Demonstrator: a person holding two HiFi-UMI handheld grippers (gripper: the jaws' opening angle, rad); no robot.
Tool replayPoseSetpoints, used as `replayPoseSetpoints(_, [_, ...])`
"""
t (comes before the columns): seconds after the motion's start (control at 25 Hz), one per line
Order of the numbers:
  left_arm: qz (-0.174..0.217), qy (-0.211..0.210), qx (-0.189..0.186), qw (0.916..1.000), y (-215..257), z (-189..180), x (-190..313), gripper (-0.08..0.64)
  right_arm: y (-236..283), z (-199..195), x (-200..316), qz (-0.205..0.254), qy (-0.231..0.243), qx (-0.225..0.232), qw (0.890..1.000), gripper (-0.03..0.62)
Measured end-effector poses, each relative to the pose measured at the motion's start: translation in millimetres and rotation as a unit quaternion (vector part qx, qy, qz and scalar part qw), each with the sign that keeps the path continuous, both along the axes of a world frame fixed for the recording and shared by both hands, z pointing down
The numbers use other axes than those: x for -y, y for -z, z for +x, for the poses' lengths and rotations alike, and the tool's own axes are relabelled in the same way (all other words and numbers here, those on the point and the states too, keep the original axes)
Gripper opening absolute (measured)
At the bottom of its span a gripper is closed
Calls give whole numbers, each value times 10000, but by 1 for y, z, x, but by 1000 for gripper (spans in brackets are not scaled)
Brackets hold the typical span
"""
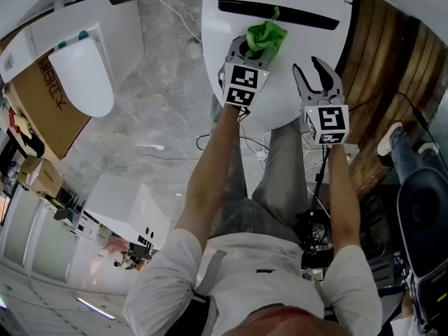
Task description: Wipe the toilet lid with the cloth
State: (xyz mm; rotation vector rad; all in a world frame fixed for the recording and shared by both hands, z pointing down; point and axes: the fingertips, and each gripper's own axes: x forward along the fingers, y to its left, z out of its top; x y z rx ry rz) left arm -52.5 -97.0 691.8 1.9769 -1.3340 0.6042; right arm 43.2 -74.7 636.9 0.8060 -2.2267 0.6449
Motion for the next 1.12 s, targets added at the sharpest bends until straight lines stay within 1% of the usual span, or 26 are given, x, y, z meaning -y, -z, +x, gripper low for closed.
replayPoseSetpoints(0.48, [69,191,103,9997,1,-51,-10,87,1,-32,-12,46,54,-89,9999,207])
replayPoseSetpoints(0.72, [106,205,174,9996,1,-80,-17,87,2,-53,-18,105,3,-117,9999,206])
replayPoseSetpoints(0.96, [159,277,321,9990,0,-112,-25,86,1,-75,-24,145,-119,-190,9996,206])
replayPoseSetpoints(1.12, [183,216,401,9988,0,-126,-31,86,4,-89,-29,178,-165,-204,9995,206])
